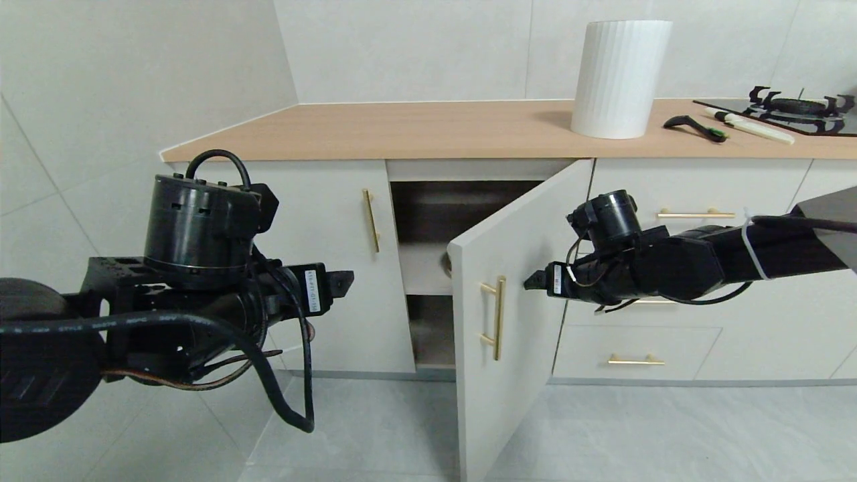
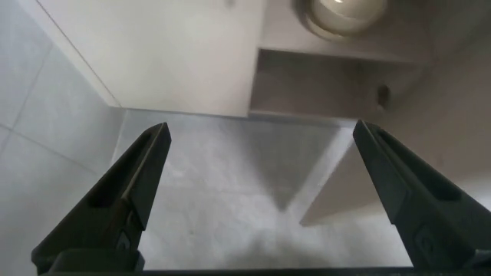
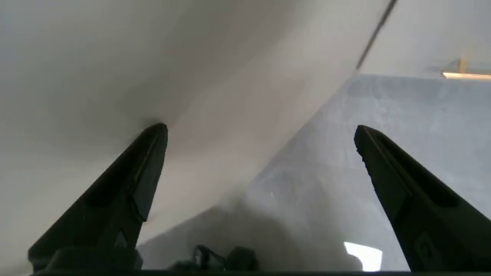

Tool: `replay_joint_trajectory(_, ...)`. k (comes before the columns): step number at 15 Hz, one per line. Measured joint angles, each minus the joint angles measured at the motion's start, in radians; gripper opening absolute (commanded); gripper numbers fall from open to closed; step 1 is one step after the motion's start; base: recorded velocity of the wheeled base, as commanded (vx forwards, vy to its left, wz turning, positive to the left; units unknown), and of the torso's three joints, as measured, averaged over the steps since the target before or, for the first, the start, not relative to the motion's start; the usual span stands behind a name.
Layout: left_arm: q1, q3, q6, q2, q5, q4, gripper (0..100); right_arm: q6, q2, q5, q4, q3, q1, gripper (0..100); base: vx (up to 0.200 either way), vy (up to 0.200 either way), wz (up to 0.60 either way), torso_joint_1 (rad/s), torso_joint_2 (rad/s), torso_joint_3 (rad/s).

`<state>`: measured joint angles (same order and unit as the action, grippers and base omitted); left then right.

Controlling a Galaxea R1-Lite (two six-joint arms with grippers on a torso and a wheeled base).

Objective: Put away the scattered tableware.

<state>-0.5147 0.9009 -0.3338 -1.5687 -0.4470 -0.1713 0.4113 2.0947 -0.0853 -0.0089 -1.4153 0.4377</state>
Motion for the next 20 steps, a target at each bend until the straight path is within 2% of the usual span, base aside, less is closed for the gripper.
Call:
replay_joint_trajectory(2,0.0,0.003,0.008,0.004,-0.006,-0.001,100,0.046,0.019,0.001,-0.054,-0.001,0.009,100,0.2,0.0,0.0,0.0,0.0,0.005)
replay_joint_trajectory(7,0.005,0.011,0.014,0.023,-0.031,-0.005,100,0.14,0.071,-0.009,-0.237,-0.003,0.01,100,0.0,0.0,0.0,0.0,0.0,0.0)
replay_joint_trajectory(10,0.007,0.013,0.036,0.05,-0.044,-0.005,100,0.176,0.098,-0.031,-0.282,-0.021,0.01,100,0.0,0.0,0.0,0.0,0.0,0.0)
replay_joint_trajectory(13,0.006,0.009,0.038,0.053,-0.043,-0.005,100,0.211,0.157,-0.163,-0.33,-0.097,0.009,100,0.0,0.0,0.0,0.0,0.0,0.0)
replay_joint_trajectory(16,0.006,0.009,0.038,0.051,-0.044,-0.005,100,0.243,0.199,-0.185,-0.336,-0.151,-0.002,100,0.0,0.0,0.0,0.0,0.0,0.0)
replay_joint_trajectory(20,0.005,0.008,0.038,0.047,-0.043,-0.005,100,0.267,0.247,-0.272,-0.384,-0.226,-0.027,100,0.0,0.0,0.0,0.0,0.0,0.0)
